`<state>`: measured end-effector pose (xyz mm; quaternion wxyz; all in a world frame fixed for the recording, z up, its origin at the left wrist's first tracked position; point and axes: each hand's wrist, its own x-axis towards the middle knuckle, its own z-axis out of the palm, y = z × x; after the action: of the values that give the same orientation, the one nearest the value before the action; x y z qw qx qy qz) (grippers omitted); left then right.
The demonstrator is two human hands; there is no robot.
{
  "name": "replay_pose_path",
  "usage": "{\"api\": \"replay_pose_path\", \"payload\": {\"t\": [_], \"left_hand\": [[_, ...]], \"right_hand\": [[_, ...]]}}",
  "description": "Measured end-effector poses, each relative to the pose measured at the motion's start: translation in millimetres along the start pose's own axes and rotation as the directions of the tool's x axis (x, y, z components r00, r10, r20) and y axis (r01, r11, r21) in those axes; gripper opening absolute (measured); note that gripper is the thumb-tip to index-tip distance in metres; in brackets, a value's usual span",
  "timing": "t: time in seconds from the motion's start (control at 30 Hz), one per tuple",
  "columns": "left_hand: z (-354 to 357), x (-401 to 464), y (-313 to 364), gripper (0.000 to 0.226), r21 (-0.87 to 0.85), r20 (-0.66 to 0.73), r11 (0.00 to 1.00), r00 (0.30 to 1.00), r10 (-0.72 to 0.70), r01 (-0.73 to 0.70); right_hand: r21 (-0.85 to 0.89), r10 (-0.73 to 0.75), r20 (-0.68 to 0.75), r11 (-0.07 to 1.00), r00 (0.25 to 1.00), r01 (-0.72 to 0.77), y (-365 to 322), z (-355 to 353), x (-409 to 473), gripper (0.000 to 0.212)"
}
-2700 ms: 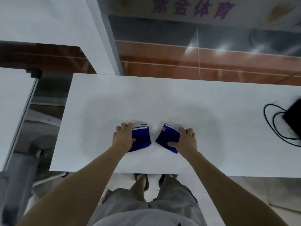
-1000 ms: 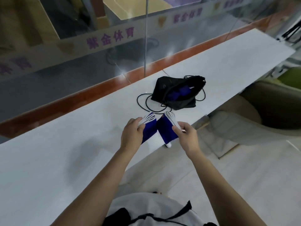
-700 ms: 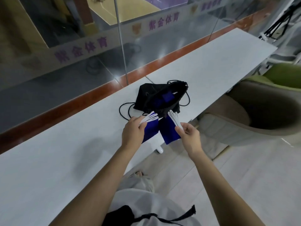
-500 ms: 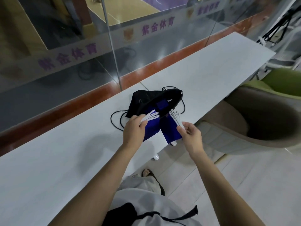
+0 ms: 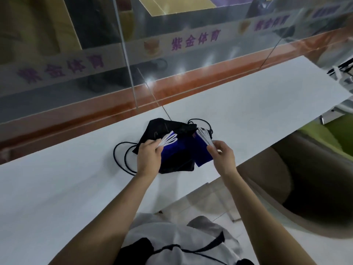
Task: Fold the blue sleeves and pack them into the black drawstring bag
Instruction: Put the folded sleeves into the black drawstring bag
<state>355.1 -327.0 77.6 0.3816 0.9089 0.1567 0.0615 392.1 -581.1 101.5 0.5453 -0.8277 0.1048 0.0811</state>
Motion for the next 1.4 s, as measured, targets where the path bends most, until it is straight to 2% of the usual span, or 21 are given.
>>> {"api": "replay_pose_path", "payload": {"t": [0.13,0.2,0.27,0.33,0.4,0.47,0.57,0.73,0.87,0.97,1.0,1.03,1.17,1.4], "left_hand": [[7.3,8.8,-0.5,0.033,-0.004,-0.067,0.996,0.994,-0.086,0.086],[11.9,12.9,1.0,0.033,0.012,-0.109,0.992,0.986,-0.127,0.129],[16.2,16.9,4.8,0.033,0.03,-0.154,0.983,0.973,-0.173,0.18],[19.4,21.7,9.4,0.032,0.04,-0.201,0.969,0.952,-0.23,0.242],[22.4,27.1,14.8,0.031,0.037,-0.26,0.957,0.927,-0.27,0.289],[25.6,33.4,19.2,0.029,0.013,-0.314,0.946,0.899,-0.304,0.325],[30.5,34.3,23.0,0.03,-0.001,-0.351,0.919,0.861,-0.369,0.394],[41.9,23.1,30.2,0.031,0.037,-0.409,0.876,0.807,-0.425,0.48],[47.5,16.4,36.6,0.025,0.023,-0.443,0.844,0.763,-0.472,0.535],[48.5,12.0,38.9,0.028,-0.011,-0.461,0.836,0.739,-0.491,0.549],[48.4,10.8,38.1,0.03,-0.022,-0.457,0.828,0.731,-0.507,0.56],[49.1,9.0,37.3,0.031,-0.03,-0.453,0.82,0.724,-0.52,0.571],[51.3,4.4,38.0,0.03,-0.077,-0.453,0.817,0.71,-0.54,0.571],[45.6,3.9,42.7,0.029,-0.089,-0.438,0.88,0.775,-0.456,0.467]], "right_hand": [[-0.114,-0.05,0.132,0.991,0.99,0.065,-4.7,11.0,45.7,0.015],[-0.19,-0.112,0.244,0.969,0.963,0.161,-3.9,15.2,68.1,0.011],[-0.273,-0.201,0.358,0.911,0.912,0.308,-4.0,15.6,89.7,0.01],[-0.298,-0.276,0.47,0.845,0.839,0.445,-3.9,13.9,109.7,0.017],[-0.286,-0.274,0.591,0.808,0.759,0.515,-3.6,17.2,128.3,0.022],[-0.296,-0.208,0.671,0.805,0.712,0.514,-4.9,25.6,146.6,0.023],[-0.33,-0.127,0.698,0.816,0.705,0.474,-6.7,37.6,170.5,0.021],[-0.321,-0.161,0.713,0.79,0.683,0.522,-9.3,44.6,197.0,0.018],[-0.244,-0.184,0.79,0.781,0.585,0.575,-9.8,46.0,209.6,0.017],[-0.184,-0.149,0.885,0.758,0.441,0.625,-5.5,48.1,212.0,0.014],[-0.194,-0.127,0.897,0.747,0.424,0.635,-2.2,49.7,211.4,0.014],[-0.219,-0.107,0.895,0.74,0.433,0.636,1.7,51.2,210.3,0.015],[-0.343,-0.091,0.831,0.693,0.548,0.635,8.6,55.5,208.1,0.024],[-0.427,-0.136,0.79,0.577,0.597,0.696,7.3,64.6,211.3,0.035]]}}
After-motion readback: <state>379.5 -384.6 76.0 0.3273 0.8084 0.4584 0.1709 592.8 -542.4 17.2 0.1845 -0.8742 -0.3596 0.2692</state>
